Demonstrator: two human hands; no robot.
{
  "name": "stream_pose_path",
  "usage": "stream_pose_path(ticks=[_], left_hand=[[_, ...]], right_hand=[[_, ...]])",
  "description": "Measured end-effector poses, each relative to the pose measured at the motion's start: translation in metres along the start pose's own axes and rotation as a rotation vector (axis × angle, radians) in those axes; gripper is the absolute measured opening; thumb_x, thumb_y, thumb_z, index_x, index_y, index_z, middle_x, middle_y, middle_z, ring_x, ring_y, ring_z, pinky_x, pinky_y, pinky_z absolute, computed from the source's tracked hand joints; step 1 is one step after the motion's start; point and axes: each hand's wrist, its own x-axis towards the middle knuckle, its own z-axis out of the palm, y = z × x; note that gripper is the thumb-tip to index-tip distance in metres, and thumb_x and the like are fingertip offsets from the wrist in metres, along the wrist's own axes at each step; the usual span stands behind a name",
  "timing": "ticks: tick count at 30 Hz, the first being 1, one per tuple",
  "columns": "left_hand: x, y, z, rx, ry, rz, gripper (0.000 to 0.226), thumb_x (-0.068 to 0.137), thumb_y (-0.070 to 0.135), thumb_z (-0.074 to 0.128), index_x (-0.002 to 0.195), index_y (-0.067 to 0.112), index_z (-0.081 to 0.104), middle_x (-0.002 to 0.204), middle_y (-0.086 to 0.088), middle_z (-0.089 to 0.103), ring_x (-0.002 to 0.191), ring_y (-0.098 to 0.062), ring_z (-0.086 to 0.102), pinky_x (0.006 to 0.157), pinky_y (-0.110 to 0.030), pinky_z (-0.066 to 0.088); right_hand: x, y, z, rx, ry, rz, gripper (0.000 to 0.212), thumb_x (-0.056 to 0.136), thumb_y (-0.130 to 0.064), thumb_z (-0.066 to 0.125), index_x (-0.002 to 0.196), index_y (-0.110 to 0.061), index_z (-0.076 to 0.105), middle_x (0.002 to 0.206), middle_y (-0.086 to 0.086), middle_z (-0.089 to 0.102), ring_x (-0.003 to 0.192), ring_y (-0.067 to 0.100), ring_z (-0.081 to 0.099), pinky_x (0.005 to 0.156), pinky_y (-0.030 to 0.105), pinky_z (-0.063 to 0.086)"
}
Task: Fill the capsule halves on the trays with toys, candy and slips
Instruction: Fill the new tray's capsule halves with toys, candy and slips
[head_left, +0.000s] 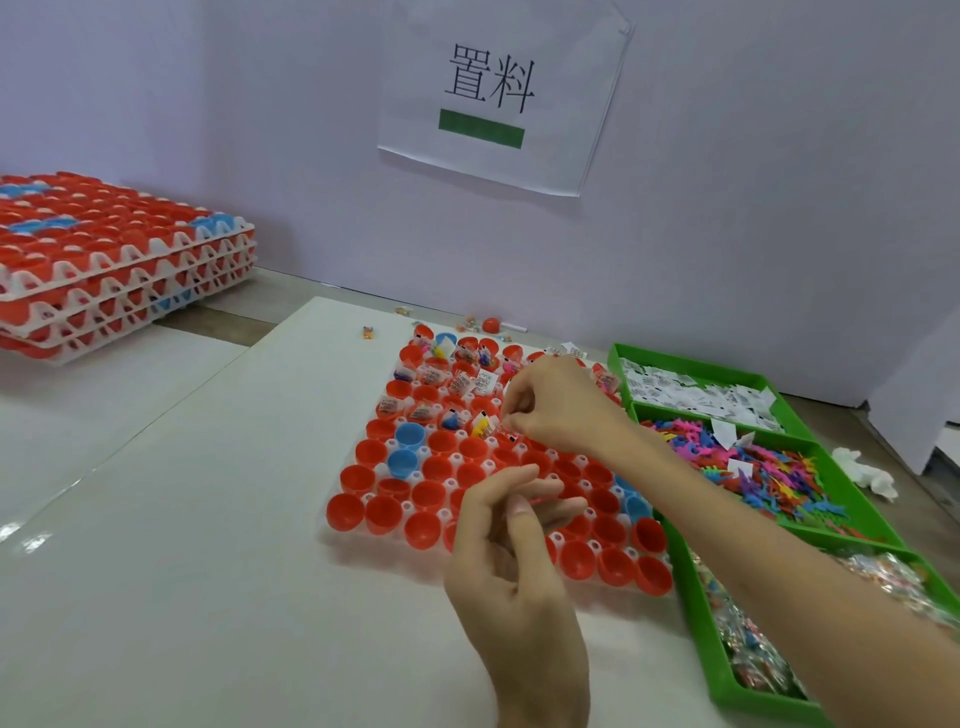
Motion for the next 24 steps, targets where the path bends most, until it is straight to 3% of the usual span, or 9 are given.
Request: stream_pose_path(ticks=[4, 9, 15, 18, 24], left_hand=[[0.0, 0.001, 0.001, -0.003, -0.006, -0.016, 0.039, 0.098, -0.012, 0.045, 0.095, 0.017, 0.07, 0.085, -0.005, 0.074, 0.071, -0.023, 0.075, 0.065, -0.023, 0.059], [0.001, 0.0, 0.0, 0.014, -0.007, -0.006, 0.038, 0.097, -0.013, 0.045, 0.093, 0.016, 0.068, 0.083, -0.002, 0.074, 0.069, -0.022, 0.075, 0.064, -0.024, 0.06], [0.0, -0.003, -0.001, 0.033, -0.008, 0.035, 0.031, 0.097, -0.003, 0.048, 0.088, 0.019, 0.068, 0.083, -0.001, 0.073, 0.069, -0.02, 0.075, 0.064, -0.024, 0.06], [0.0, -0.008, -0.002, 0.047, -0.012, 0.045, 0.033, 0.098, -0.009, 0.047, 0.088, 0.015, 0.067, 0.082, -0.002, 0.073, 0.068, -0.02, 0.075, 0.064, -0.024, 0.06], [-0.002, -0.012, -0.002, 0.047, -0.092, 0.08, 0.042, 0.096, -0.013, 0.048, 0.082, 0.022, 0.067, 0.077, -0.005, 0.072, 0.064, -0.021, 0.073, 0.062, -0.023, 0.058]], right_hand=[[0.005, 0.0, 0.004, -0.035, -0.049, 0.012, 0.015, 0.085, -0.006, 0.075, 0.095, -0.015, 0.08, 0.093, -0.002, 0.075, 0.077, 0.004, 0.067, 0.078, 0.024, 0.06], [0.007, 0.003, 0.009, -0.03, -0.061, 0.024, 0.011, 0.086, -0.009, 0.076, 0.095, -0.015, 0.08, 0.095, -0.002, 0.074, 0.081, 0.004, 0.066, 0.075, 0.016, 0.053], [0.004, 0.006, 0.008, -0.02, -0.018, -0.006, 0.013, 0.085, -0.019, 0.078, 0.098, -0.021, 0.076, 0.08, -0.014, 0.064, 0.073, 0.0, 0.062, 0.071, 0.018, 0.054], [0.004, 0.011, 0.007, 0.023, -0.004, -0.014, 0.012, 0.085, -0.025, 0.078, 0.096, -0.023, 0.075, 0.086, -0.012, 0.068, 0.077, 0.001, 0.064, 0.076, 0.023, 0.057], [0.0, 0.022, 0.003, 0.153, 0.015, -0.01, 0.011, 0.085, -0.033, 0.078, 0.09, -0.024, 0.076, 0.088, -0.01, 0.071, 0.077, -0.001, 0.063, 0.072, 0.019, 0.053]])
